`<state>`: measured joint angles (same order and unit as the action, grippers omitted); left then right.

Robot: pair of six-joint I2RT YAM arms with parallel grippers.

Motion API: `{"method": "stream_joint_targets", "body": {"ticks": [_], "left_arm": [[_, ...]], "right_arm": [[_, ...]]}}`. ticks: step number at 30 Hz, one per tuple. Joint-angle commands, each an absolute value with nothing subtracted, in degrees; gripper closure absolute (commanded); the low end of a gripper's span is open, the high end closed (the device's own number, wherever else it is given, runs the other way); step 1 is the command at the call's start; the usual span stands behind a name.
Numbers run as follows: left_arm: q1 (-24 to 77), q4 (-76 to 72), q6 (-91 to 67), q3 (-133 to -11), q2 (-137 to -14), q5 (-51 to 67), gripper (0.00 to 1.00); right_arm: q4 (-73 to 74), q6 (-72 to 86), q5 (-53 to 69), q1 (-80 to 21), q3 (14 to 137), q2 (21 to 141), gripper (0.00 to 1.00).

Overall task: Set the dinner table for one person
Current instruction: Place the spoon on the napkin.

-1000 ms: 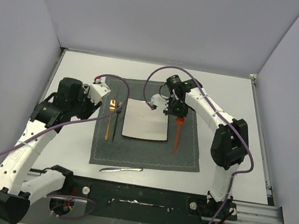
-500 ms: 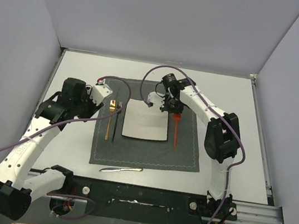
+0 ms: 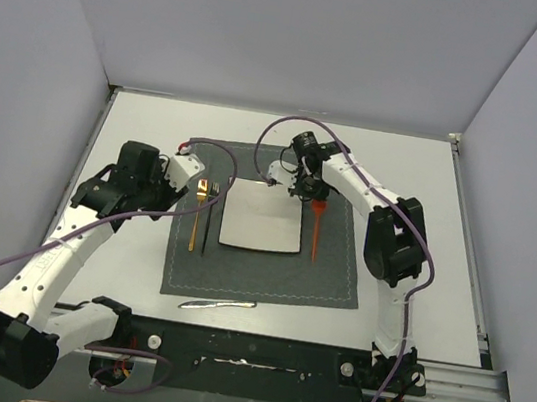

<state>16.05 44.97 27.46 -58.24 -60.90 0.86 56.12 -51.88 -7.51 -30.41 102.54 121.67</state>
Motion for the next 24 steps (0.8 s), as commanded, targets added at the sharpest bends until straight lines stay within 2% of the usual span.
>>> {"method": "stream_joint_targets", "body": {"ticks": [1, 24], "left_arm": [[16.3, 41.6, 27.1, -58.9, -60.9, 1.1, 0.63], [16.2, 41.0, 26.8, -58.1, -61.8, 0.9, 0.63]], "right_arm": [[51.4, -50.5, -9.8, -30.3, 104.0, 122.0, 1.0], [46.9, -46.4, -12.9, -30.3, 106.5, 126.4, 1.0]]}}
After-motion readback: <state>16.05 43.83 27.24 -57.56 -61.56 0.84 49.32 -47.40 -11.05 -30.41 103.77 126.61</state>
